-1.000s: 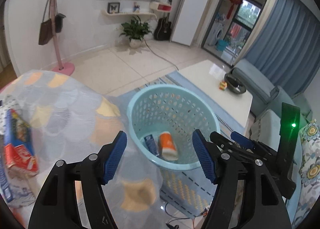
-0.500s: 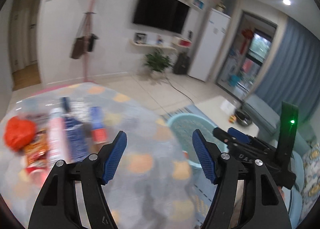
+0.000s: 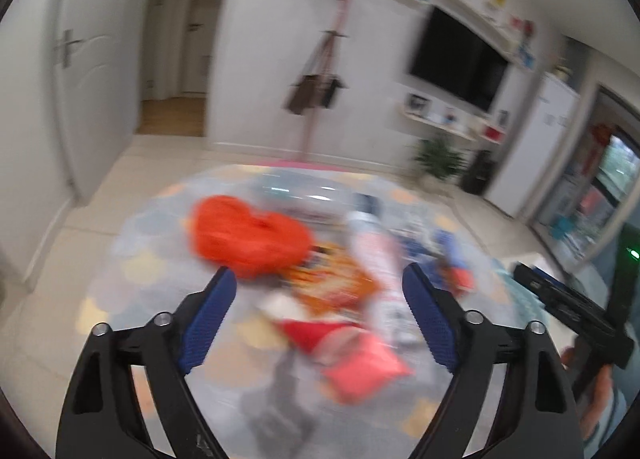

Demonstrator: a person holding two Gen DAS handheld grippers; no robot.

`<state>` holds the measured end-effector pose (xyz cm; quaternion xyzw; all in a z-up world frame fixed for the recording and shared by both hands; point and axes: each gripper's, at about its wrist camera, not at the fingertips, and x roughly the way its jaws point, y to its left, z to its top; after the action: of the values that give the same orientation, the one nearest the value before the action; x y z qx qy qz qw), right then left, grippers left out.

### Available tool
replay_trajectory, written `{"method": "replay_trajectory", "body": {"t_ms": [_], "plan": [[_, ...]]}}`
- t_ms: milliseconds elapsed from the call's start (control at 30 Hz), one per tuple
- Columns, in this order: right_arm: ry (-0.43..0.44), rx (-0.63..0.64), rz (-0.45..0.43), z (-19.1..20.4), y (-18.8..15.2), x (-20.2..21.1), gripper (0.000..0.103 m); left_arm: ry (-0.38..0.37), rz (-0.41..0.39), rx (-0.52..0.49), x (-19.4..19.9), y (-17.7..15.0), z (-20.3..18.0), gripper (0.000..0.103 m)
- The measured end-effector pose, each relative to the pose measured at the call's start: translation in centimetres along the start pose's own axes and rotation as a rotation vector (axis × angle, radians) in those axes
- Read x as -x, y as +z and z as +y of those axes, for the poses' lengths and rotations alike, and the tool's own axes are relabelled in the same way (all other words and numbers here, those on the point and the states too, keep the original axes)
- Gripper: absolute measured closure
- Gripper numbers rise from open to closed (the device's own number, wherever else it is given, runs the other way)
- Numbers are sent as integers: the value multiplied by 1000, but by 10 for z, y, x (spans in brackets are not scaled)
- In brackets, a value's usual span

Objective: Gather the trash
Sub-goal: 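Grasp the red plastic bag with left tool while right tool grasps blue-red tube box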

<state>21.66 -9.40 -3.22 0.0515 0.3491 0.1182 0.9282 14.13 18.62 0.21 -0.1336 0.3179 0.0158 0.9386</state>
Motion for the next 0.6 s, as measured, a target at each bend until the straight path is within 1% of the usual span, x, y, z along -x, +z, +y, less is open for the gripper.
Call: {"method": "replay_trajectory", "body": {"t_ms": [67, 133, 167, 267, 367, 433, 533, 567, 600], "plan": [[10, -10, 26, 4, 0, -15, 49, 17, 8, 25, -10, 9, 19, 16], [29, -17, 46, 9, 1, -26, 49, 21, 33, 64, -26, 19, 34, 15], [36, -19, 54, 12, 1, -31, 49, 28, 49, 87, -37, 20, 45, 13], [23, -9, 76, 23, 1, -43, 48, 68, 63, 155, -60, 21, 68, 12], [1, 11, 88, 30, 2, -53, 48, 56, 106, 215, -88, 22, 82, 12], [-36, 37, 101, 34, 1, -62, 48, 50, 133, 213, -104, 23, 84, 12], [-49, 47, 118, 36, 2, -72, 49, 70, 176, 179, -121, 22, 82, 12], [-56, 47, 124, 35, 2, -74, 51, 71, 184, 173, -125, 22, 81, 12], [-61, 48, 129, 35, 2, -76, 56, 68, 189, 174, -127, 20, 81, 12]]}}
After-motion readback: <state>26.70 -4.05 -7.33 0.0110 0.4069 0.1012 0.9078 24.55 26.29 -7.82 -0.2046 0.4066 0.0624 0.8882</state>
